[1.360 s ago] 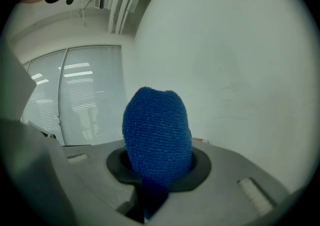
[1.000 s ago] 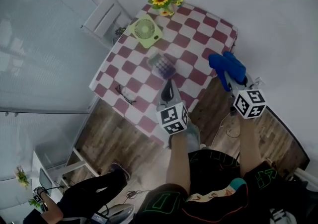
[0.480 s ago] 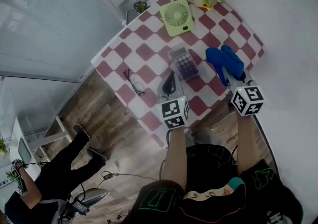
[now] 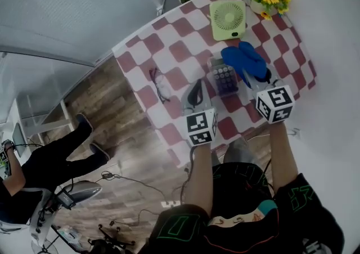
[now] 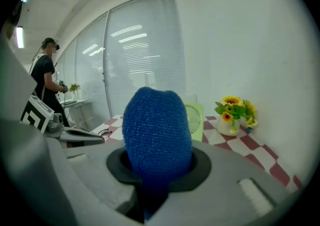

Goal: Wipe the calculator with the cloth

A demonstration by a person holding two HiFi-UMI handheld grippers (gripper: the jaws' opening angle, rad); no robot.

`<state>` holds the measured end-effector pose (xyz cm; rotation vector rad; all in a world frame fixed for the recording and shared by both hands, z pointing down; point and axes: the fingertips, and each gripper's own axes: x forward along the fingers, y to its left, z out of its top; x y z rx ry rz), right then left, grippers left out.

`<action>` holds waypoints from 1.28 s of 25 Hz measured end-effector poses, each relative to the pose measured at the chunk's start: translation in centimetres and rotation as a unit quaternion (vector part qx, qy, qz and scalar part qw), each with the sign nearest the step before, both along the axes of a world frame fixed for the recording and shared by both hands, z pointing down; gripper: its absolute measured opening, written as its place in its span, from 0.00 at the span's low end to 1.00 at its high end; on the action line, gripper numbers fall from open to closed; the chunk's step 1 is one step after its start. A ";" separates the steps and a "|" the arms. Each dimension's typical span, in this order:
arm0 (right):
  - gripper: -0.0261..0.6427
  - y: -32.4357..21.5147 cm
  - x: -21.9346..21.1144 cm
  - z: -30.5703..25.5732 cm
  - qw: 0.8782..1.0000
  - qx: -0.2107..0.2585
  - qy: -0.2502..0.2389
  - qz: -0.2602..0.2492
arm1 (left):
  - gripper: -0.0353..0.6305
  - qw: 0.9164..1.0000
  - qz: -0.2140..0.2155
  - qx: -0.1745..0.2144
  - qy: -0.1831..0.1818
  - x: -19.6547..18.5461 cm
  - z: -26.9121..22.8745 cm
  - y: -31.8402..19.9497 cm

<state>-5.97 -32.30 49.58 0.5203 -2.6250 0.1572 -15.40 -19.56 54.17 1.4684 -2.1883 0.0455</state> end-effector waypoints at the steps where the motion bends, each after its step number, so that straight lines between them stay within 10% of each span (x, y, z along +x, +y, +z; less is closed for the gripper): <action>1: 0.18 -0.2 -0.8 0.2 1.000 0.007 0.007 -0.019 | 0.07 1.000 -0.007 -0.001 0.001 -0.1 0.1 -0.2; 19: 0.18 3.4 -8.4 6.9 0.930 0.150 0.132 -0.307 | 0.07 0.993 -0.119 -0.019 0.005 -0.2 1.9 1.3; 32: 0.18 7.5 -4.7 8.2 0.903 0.135 0.150 -0.378 | 0.07 0.988 -0.155 -0.016 -0.002 2.1 1.3 3.2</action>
